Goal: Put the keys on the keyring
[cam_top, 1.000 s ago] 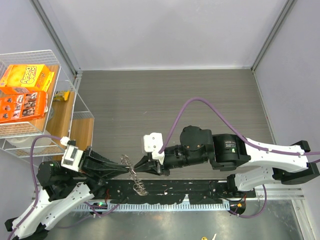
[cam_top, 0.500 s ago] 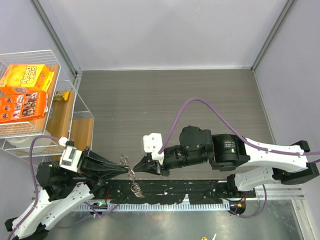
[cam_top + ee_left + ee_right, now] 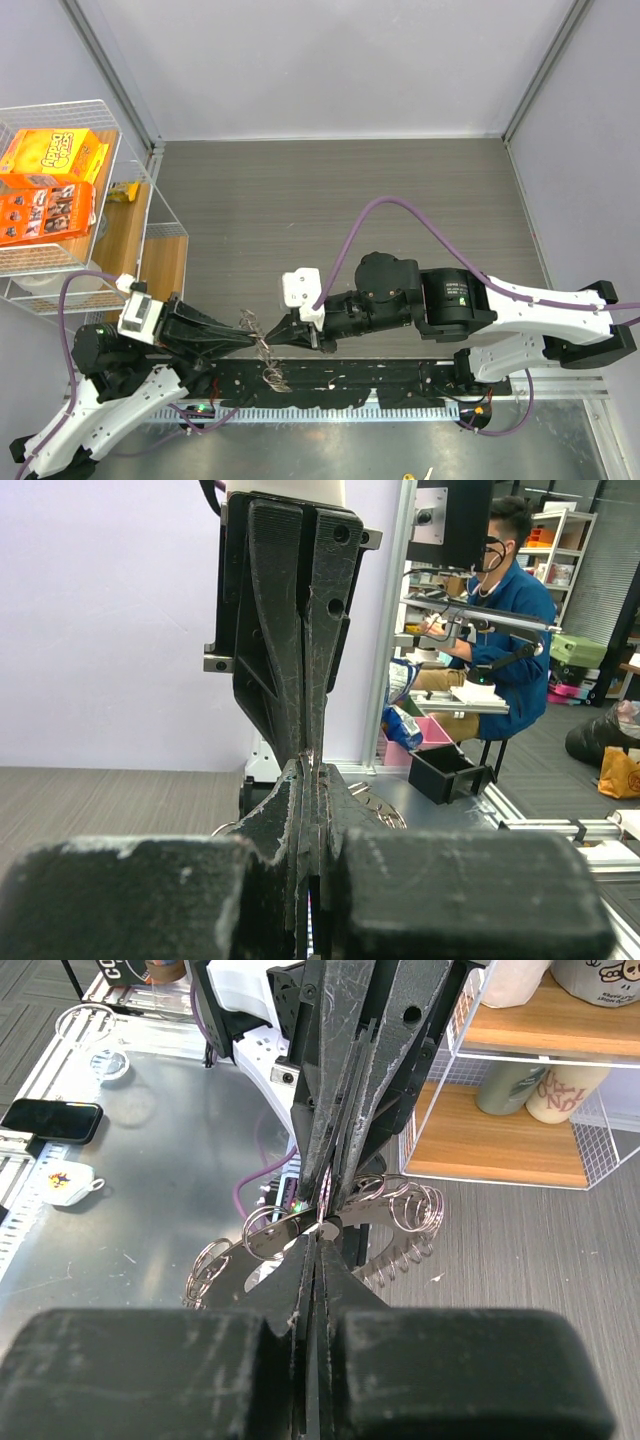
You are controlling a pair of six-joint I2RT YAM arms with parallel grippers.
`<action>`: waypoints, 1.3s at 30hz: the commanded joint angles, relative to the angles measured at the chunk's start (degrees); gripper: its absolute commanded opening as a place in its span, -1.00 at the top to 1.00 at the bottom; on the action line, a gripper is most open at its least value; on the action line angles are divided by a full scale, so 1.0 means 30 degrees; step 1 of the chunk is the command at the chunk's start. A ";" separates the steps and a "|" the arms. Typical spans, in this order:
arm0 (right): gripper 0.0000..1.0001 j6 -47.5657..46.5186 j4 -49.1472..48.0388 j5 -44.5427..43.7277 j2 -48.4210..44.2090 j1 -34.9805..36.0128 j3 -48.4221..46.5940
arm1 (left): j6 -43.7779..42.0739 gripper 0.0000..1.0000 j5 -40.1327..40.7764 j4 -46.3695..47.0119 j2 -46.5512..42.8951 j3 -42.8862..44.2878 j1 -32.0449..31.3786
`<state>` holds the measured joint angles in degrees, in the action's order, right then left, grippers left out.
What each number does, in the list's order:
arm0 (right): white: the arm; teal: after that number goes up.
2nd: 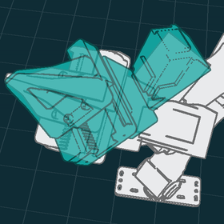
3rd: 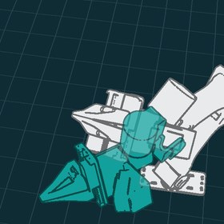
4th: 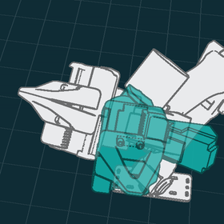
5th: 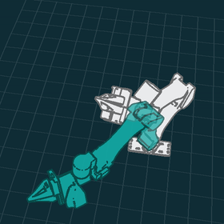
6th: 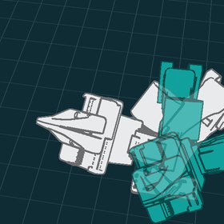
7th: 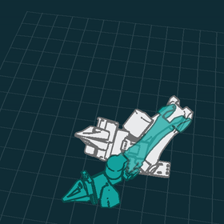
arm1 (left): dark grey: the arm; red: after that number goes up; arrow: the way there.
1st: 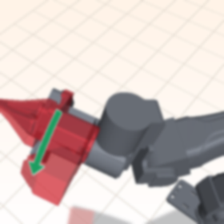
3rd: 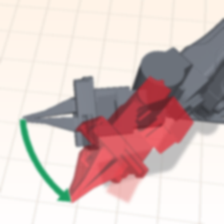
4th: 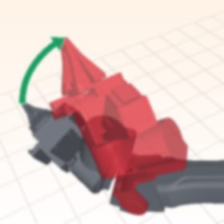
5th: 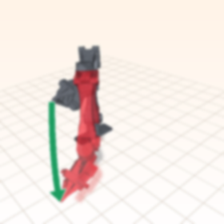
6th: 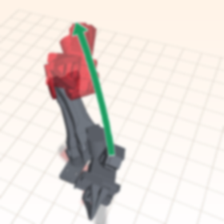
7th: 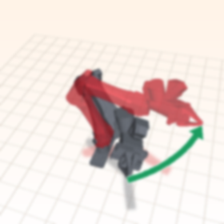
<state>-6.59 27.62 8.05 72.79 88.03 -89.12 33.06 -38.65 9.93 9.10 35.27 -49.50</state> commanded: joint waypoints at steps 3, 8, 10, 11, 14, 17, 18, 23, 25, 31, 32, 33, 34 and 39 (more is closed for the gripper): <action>0.89 -0.0352 -0.1411 -0.0193 0.0023 0.0159 0.0408 | 0.0289 1.00 0.0170 0.1640 0.0012 0.0023 0.0004; 0.89 -0.0440 -0.1938 -0.0370 0.0081 0.0159 0.1083 | 0.0377 1.00 0.0170 0.1874 -0.0017 -0.0066 -0.0025; 0.89 -0.0469 -0.2143 -0.0429 0.0081 0.0188 0.1259 | 0.0435 1.00 0.0170 0.1962 0.0012 -0.0095 -0.0025; 0.89 -0.0527 -0.2145 -0.0458 0.0110 0.0188 0.1289 | 0.0436 1.00 0.0170 0.1962 0.0012 -0.0066 -0.0025; 0.89 -0.0557 -0.2320 -0.0546 0.0052 0.0159 0.1435 | 0.0406 1.00 0.0141 0.1933 0.0012 -0.0095 -0.0025; 0.89 -0.0557 -0.2438 -0.0575 -0.0124 0.0159 0.1582 | 0.0377 1.00 0.0228 0.1933 0.0012 -0.0095 -0.0025; 0.89 -0.0557 -0.2467 -0.0604 -0.0153 0.0159 0.1611 | 0.0377 1.00 0.0228 0.1933 0.0012 -0.0095 -0.0025; 0.89 -0.0557 -0.2379 -0.0692 -0.0270 0.0159 0.1816 | 0.0348 1.00 0.0257 0.1962 0.0100 -0.0095 -0.0025; 0.89 -0.0528 -0.2321 -0.0867 -0.0475 0.0159 0.1933 | 0.0377 1.00 0.0228 0.1933 0.0158 -0.0066 -0.0025; 0.89 -0.0470 -0.2379 -0.1044 -0.1471 0.0188 0.2548 | 0.0348 1.00 0.0258 0.1991 0.0217 -0.0066 -0.0025; 0.89 -0.0440 -0.2437 -0.1073 -0.1646 0.0188 0.2607 | 0.0348 1.00 0.0258 0.1962 0.0188 -0.0066 -0.0025; 0.89 -0.0440 -0.2525 -0.1015 -0.1735 0.0159 0.2753 | 0.0348 1.00 0.0258 0.1991 0.0246 -0.0095 -0.0025; 0.89 -0.0411 -0.2555 -0.1044 -0.1823 0.0159 0.2812 | 0.0377 1.00 0.0258 0.2020 0.0276 -0.0066 -0.0025; 0.89 -0.0411 -0.2351 -0.1103 -0.1882 0.0188 0.2842 | 0.0435 1.00 0.0258 0.2109 0.0334 -0.0095 -0.0025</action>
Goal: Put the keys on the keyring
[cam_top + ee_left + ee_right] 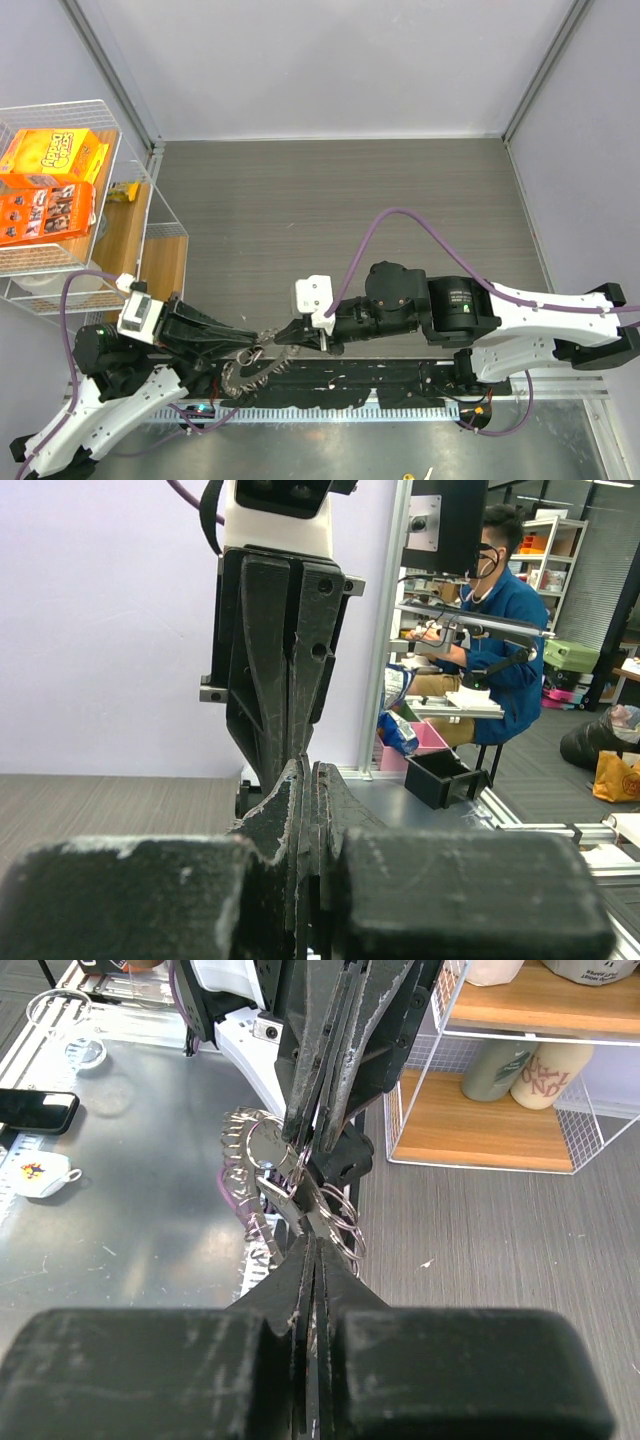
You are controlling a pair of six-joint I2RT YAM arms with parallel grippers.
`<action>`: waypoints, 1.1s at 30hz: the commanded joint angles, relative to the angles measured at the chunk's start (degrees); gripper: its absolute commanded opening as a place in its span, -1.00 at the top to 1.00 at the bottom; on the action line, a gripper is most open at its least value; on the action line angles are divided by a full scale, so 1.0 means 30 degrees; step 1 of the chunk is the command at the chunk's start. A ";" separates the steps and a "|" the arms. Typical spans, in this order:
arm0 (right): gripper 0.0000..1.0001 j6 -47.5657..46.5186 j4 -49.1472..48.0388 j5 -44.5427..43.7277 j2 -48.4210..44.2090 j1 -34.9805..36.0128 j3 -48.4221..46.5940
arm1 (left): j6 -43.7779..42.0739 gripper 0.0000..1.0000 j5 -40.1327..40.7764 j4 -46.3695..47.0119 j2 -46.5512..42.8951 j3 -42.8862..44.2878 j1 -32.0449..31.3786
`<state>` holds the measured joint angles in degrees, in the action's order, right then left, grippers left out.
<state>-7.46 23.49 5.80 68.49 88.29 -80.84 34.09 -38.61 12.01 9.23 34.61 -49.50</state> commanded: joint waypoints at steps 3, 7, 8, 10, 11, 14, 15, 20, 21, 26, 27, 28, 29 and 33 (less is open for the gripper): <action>0.84 -0.0061 -0.0943 -0.0644 -0.0534 0.0101 0.0110 | 0.0093 1.00 0.0243 0.1445 0.0320 0.0182 -0.0025; 0.47 0.0056 -0.0944 -0.0995 -0.0827 0.0101 0.0139 | 0.0035 1.00 0.0243 0.1446 0.0437 0.0153 -0.0025; 0.42 0.0056 -0.0886 -0.1055 -0.0944 0.0101 0.0197 | 0.0006 1.00 0.0243 0.1446 0.0466 0.0182 -0.0025; 0.29 -0.0002 -0.0681 -0.1114 -0.1148 0.0101 0.0169 | 0.0005 1.00 0.0243 0.1446 0.0525 0.0182 -0.0025; 0.22 -0.0060 -0.0419 -0.1143 -0.1208 0.0130 0.0169 | 0.0005 1.00 0.0214 0.1417 0.0554 0.0240 -0.0025; 0.12 -0.0207 -0.0241 -0.1348 -0.1704 0.0101 0.0314 | 0.0035 1.00 0.0214 0.1387 0.0555 0.0241 -0.0025; 0.10 -0.0207 -0.0241 -0.1290 -0.1823 0.0101 0.0344 | 0.0006 1.00 0.0214 0.1387 0.0526 0.0241 -0.0025; 0.05 -0.0120 -0.0386 -0.0910 -0.1912 0.0101 0.0228 | 0.0180 1.00 0.0214 0.1708 0.0701 0.0065 -0.0025; 0.05 -0.0119 -0.0445 -0.0706 -0.1825 0.0101 0.0111 | 0.0181 1.00 0.0214 0.1825 0.0759 0.0065 -0.0025; 0.04 -0.0471 -0.0094 -0.0502 -0.1209 0.0130 -0.0504 | 0.0327 1.00 0.0126 0.2061 0.1081 0.0065 -0.0025; 0.03 -0.0471 -0.0065 -0.0354 -0.1034 0.0101 -0.0766 | 0.0327 1.00 0.0126 0.2090 0.1111 0.0036 -0.0025; 0.02 -0.0500 -0.0065 -0.0178 -0.0917 0.0101 -0.0827 | 0.0327 1.00 0.0155 0.2148 0.1140 0.0006 -0.0025; 0.02 -0.0558 -0.0094 -0.0119 -0.0800 0.0101 -0.1001 | 0.0327 1.00 0.0155 0.2149 0.1141 -0.0023 -0.0025; -0.01 -0.0938 0.0315 -0.0147 -0.0272 0.0101 -0.1384 | 0.0327 1.00 0.0243 0.2266 0.1170 -0.0140 -0.0025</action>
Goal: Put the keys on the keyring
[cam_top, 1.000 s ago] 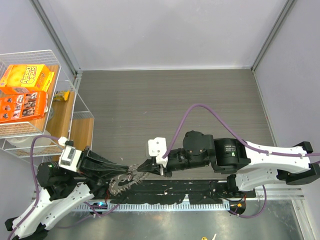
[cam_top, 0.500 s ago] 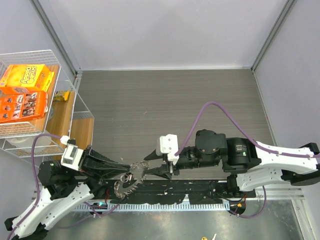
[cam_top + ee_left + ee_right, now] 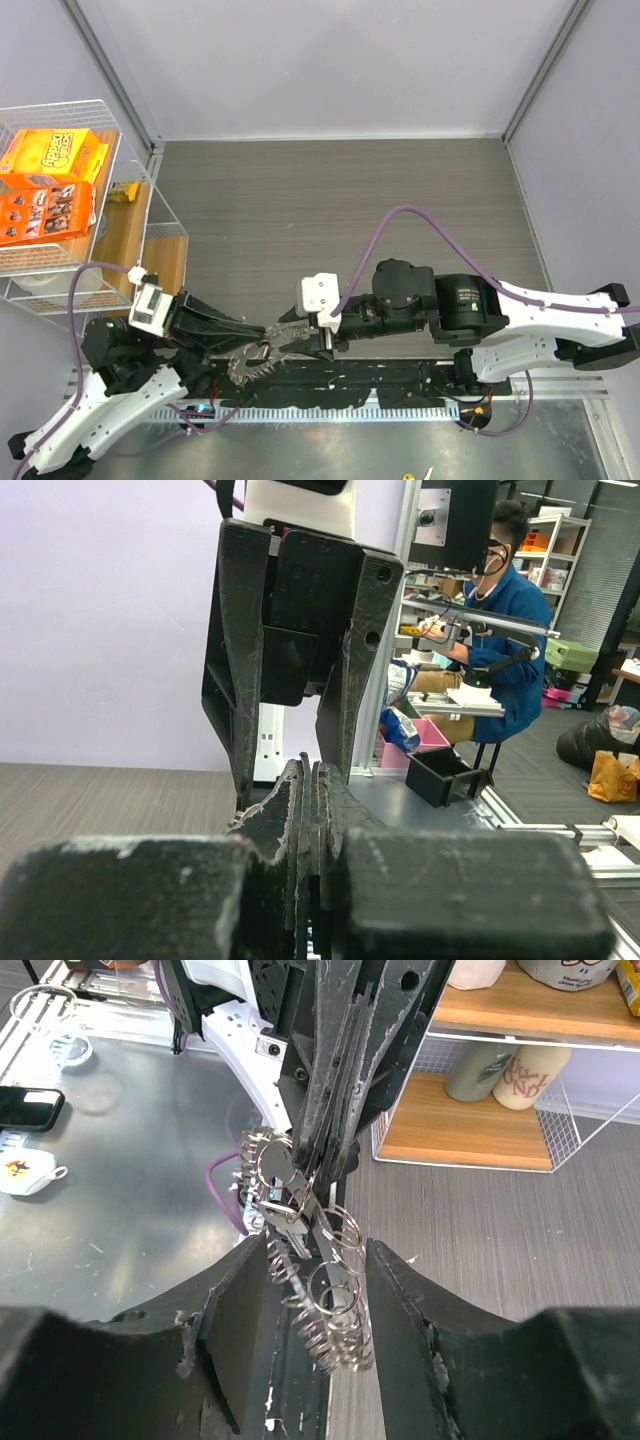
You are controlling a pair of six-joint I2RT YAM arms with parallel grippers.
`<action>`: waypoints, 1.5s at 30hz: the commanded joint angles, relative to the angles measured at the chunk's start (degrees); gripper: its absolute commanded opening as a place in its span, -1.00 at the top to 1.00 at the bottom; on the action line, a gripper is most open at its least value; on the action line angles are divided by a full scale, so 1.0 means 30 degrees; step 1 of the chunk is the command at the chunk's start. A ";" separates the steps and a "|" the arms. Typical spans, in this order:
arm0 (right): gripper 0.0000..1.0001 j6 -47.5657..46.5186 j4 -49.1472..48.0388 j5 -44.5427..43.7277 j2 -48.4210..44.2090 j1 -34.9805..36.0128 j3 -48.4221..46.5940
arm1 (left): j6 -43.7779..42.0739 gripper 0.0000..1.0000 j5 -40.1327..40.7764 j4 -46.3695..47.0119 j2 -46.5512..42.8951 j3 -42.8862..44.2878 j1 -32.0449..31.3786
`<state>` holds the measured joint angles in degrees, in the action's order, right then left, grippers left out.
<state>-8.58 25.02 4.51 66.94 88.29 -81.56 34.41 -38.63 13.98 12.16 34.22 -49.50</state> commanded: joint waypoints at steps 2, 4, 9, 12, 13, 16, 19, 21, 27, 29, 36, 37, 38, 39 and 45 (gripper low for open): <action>-0.03 -0.0859 -0.0048 0.0108 0.0334 0.0101 -0.1086 | 0.0277 1.00 0.0221 0.1669 0.0194 -0.0038 -0.0025; -0.06 -0.1443 0.0186 -0.0127 0.0421 0.0101 -0.0940 | 0.0335 1.00 0.0250 0.1757 0.0164 -0.0097 -0.0025; -0.13 -0.2121 0.0538 -0.1006 0.0597 0.0014 -0.0412 | 0.0540 1.00 0.0104 0.2079 0.0252 -0.0155 -0.0025; -0.15 -0.2209 0.0831 -0.0713 0.0919 -0.0104 -0.0235 | 0.0599 1.00 0.0045 0.2343 0.0223 -0.0244 -0.0025; -0.15 -0.2151 0.0919 -0.0684 0.1123 -0.0133 -0.0148 | 0.0599 1.00 -0.0013 0.2372 0.0252 -0.0215 -0.0025; -0.10 -0.2179 0.0978 -0.0684 0.1330 -0.0221 0.0027 | 0.0658 1.00 -0.0042 0.2518 0.0223 -0.0331 -0.0025; 0.02 -0.2063 0.0803 -0.0392 0.1360 -0.0513 0.0203 | 0.0746 1.00 -0.0072 0.2694 0.0223 -0.0390 -0.0025; 0.23 -0.2004 0.0715 0.0105 0.1418 -0.0631 0.0233 | 0.0775 1.00 -0.0072 0.2694 0.0194 -0.0390 -0.0025; 0.89 -0.1828 0.0685 -0.0242 0.1302 -0.0807 0.0525 | 0.0307 1.00 0.0074 0.2081 0.0019 -0.0595 -0.0025; 0.89 -0.1770 0.0685 -0.0826 0.1155 -0.0837 0.0759 | -0.0044 1.00 0.0395 0.1584 -0.0099 -0.0624 -0.0025; 0.89 -0.1214 0.0451 -0.3231 0.0131 -0.1187 0.1931 | -0.1303 0.86 0.2677 -0.1637 -0.0742 -0.0712 -0.0025; 0.89 -0.1126 0.0451 -0.3436 0.0013 -0.1333 0.2019 | -0.1450 0.79 0.3146 -0.1990 -0.0947 -0.0770 -0.0025; 0.89 -0.1067 0.0422 -0.3525 -0.0191 -0.1393 0.2194 | -0.1597 0.74 0.3470 -0.2196 -0.1123 -0.0858 -0.0025; 0.89 -0.1008 0.0392 -0.3758 -0.0367 -0.1509 0.2225 | -0.1772 0.65 0.3705 -0.2459 -0.1299 -0.0946 -0.0025; 0.89 -0.0774 0.0567 -0.4492 -0.0954 -0.2183 0.2723 | -0.2154 0.32 0.4907 -0.3662 -0.1827 -0.1035 -0.0025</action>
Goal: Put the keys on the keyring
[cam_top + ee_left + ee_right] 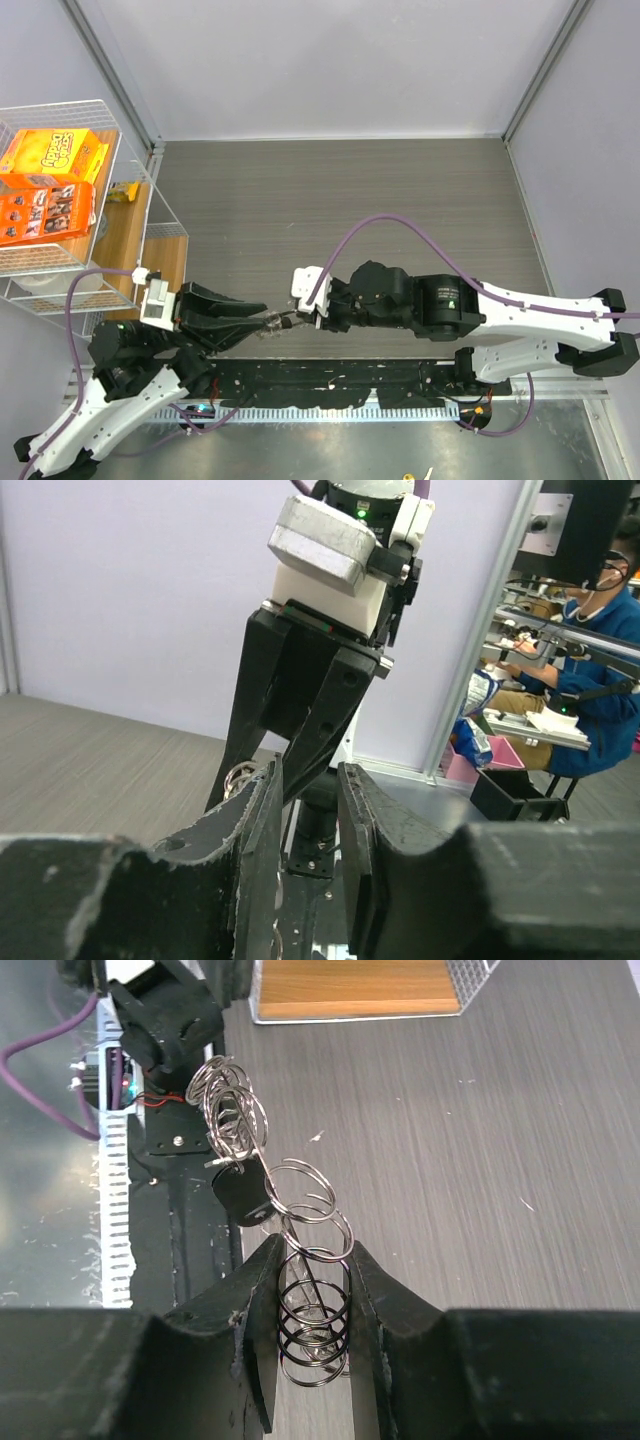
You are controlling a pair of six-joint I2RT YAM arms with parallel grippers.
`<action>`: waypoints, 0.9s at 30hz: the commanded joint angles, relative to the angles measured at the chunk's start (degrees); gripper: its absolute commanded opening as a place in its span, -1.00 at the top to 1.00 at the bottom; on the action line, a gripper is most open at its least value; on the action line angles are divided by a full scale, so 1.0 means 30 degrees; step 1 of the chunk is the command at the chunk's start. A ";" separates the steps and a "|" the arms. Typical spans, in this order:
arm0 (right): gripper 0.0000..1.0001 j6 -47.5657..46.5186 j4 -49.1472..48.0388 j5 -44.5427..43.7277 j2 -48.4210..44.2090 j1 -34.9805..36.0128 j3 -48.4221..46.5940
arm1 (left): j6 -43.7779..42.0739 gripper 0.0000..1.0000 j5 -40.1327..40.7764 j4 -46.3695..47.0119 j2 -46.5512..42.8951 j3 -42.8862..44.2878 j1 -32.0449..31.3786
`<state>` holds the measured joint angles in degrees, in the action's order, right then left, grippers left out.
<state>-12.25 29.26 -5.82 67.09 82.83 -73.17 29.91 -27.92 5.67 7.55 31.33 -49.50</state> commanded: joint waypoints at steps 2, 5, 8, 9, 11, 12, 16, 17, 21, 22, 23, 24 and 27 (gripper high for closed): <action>0.89 0.0421 -0.0729 -0.1456 -0.1006 -0.0567 0.0013 | -0.0713 0.31 0.1572 -0.1157 -0.0349 -0.0102 -0.0025; 0.89 0.0392 -0.0582 -0.2594 -0.0831 -0.0743 -0.0045 | -0.0771 0.30 0.1865 -0.1392 -0.0408 -0.0131 -0.0025; 0.89 0.0159 -0.0232 -0.3856 -0.0189 -0.0802 -0.0453 | -0.0772 0.29 0.2070 -0.1655 -0.0466 -0.0248 -0.0025; 0.89 0.0071 -0.0143 -0.4729 -0.0012 -0.0831 -0.0542 | -0.0800 0.29 0.2129 -0.1714 -0.0495 -0.0278 -0.0025; 0.89 -0.0047 0.0179 -0.5728 0.0486 -0.1006 -0.0776 | -0.0771 0.29 0.2217 -0.1832 -0.0525 -0.0307 -0.0025; 0.89 -0.0134 0.0151 -0.5879 0.0749 -0.1065 -0.0806 | -0.0800 0.29 0.2305 -0.1832 -0.0554 -0.0278 -0.0025; 0.89 -0.0164 0.0122 -0.7458 0.1308 -0.1943 -0.0691 | -0.0947 0.29 0.2831 -0.2827 -0.0788 -0.0278 -0.0025; 0.89 -0.0193 0.0092 -0.7724 0.1570 -0.2322 -0.0631 | -0.1005 0.28 0.3007 -0.3031 -0.0818 -0.0278 -0.0025; 0.89 0.0011 -0.0113 -0.8195 0.2360 -0.3932 -0.0280 | -0.1181 0.28 0.3710 -0.3794 -0.0906 -0.0307 -0.0025; 0.89 0.0098 -0.0200 -0.8166 0.2537 -0.4169 -0.0192 | -0.1181 0.28 0.3886 -0.3911 -0.0906 -0.0365 -0.0025; 0.89 0.0273 -0.0346 -0.8195 0.2800 -0.4723 -0.0162 | -0.1181 0.28 0.4091 -0.3970 -0.0877 -0.0424 -0.0025; 0.89 0.0362 -0.0406 -0.8427 0.3006 -0.4960 -0.0104 | -0.1239 0.28 0.4209 -0.4087 -0.0877 -0.0453 -0.0025; 0.89 0.0510 -0.0668 -0.9276 0.4028 -0.6162 -0.0162 | -0.1211 0.28 0.4619 -0.4264 -0.0877 -0.0629 -0.0025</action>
<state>-11.79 31.46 -28.47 76.75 67.55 -72.86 27.38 -16.93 -5.96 5.32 30.06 -49.50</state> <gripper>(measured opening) 0.324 0.362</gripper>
